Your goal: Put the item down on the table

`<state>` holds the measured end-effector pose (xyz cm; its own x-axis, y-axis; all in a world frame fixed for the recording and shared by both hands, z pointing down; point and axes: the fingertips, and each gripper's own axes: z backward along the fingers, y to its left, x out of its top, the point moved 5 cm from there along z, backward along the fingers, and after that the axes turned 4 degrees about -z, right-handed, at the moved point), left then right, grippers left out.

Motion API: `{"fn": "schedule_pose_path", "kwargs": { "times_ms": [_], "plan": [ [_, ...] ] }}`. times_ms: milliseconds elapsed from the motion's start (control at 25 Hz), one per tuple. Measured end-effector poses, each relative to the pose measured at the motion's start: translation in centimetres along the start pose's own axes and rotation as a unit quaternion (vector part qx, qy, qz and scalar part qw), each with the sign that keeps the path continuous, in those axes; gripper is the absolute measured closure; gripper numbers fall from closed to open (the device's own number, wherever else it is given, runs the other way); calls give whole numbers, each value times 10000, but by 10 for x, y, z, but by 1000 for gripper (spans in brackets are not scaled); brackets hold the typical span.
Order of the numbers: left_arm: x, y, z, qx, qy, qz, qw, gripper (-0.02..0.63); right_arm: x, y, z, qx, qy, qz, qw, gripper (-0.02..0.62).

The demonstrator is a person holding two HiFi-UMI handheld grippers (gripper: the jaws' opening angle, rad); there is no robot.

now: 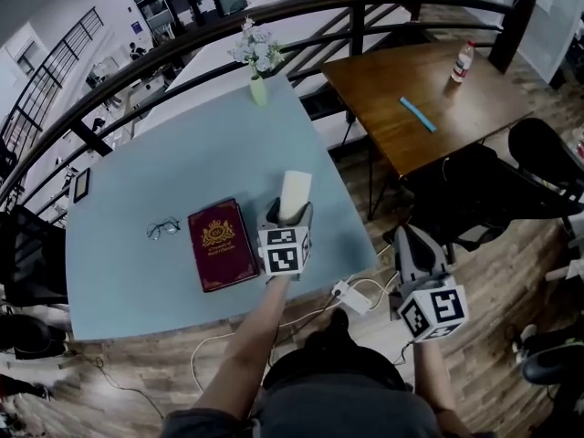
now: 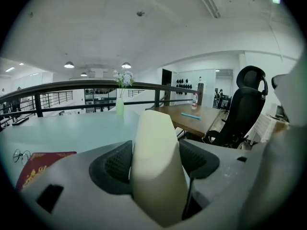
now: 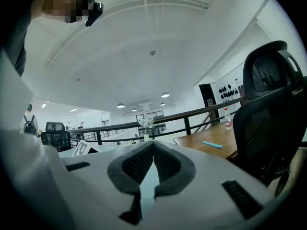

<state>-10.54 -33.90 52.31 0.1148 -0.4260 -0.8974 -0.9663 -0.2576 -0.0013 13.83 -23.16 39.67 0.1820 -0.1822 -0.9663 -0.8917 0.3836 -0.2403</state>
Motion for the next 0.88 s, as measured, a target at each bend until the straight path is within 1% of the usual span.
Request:
{"fn": "schedule_pose_path", "kwargs": {
  "times_ms": [360, 800, 880],
  "plan": [
    [-30, -11, -28, -65, 574, -200, 9981, 298, -6, -6, 8, -75, 101, 20, 9999, 592],
    [-51, -11, -45, -111, 1072, -315, 9937, 298, -6, -9, 6, -99, 131, 35, 9999, 592],
    [-56, -10, -47, -114, 1157, -264, 9929, 298, -6, -9, 6, -107, 131, 36, 9999, 592]
  ]
}}
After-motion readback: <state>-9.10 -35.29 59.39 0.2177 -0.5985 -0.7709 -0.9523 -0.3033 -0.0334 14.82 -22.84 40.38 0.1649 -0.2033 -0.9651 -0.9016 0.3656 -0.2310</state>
